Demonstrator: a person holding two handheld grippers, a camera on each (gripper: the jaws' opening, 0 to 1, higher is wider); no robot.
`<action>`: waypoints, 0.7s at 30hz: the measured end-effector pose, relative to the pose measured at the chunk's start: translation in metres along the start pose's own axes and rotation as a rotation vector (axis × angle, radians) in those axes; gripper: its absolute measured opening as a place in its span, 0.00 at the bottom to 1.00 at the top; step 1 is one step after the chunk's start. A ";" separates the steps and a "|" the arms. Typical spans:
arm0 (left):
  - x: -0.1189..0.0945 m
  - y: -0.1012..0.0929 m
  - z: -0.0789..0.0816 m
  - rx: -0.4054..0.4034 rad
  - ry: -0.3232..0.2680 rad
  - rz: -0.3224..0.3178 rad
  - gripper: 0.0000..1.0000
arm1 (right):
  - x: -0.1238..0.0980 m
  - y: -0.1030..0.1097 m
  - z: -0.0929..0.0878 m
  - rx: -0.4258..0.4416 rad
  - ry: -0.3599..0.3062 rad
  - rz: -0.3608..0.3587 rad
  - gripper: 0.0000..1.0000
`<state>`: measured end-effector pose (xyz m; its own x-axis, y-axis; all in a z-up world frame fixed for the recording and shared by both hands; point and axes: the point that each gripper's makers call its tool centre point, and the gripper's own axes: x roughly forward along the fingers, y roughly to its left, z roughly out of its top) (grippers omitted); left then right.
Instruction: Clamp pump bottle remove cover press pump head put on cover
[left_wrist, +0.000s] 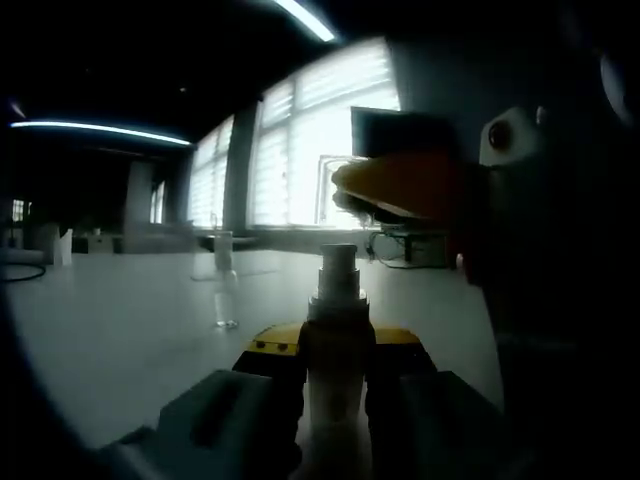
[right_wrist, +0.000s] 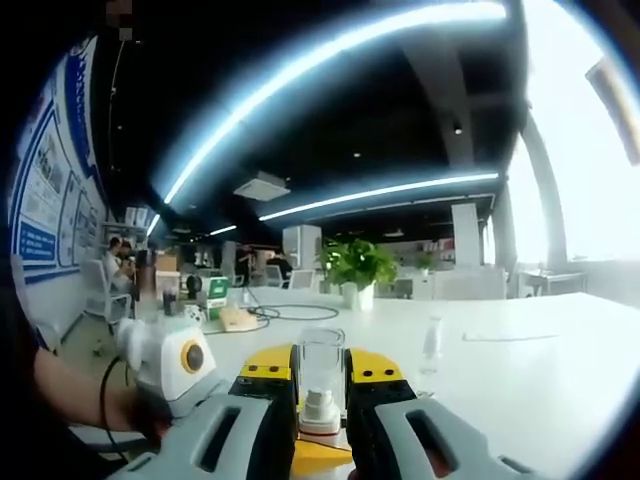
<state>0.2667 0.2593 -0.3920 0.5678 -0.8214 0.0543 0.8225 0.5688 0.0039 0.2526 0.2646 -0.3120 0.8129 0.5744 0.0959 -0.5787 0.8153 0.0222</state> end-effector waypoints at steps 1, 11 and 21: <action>0.000 0.000 0.000 0.000 0.000 0.000 0.13 | 0.000 0.000 0.000 -0.006 -0.001 -0.003 0.13; 0.000 0.001 0.000 0.001 0.000 0.003 0.13 | -0.003 -0.006 0.001 -0.020 -0.004 -0.015 0.13; 0.000 0.000 0.000 0.000 0.000 0.004 0.13 | -0.011 -0.025 0.000 -0.011 -0.011 -0.054 0.13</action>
<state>0.2671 0.2591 -0.3922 0.5708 -0.8193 0.0539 0.8204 0.5718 0.0033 0.2578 0.2381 -0.3134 0.8423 0.5286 0.1054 -0.5330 0.8459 0.0169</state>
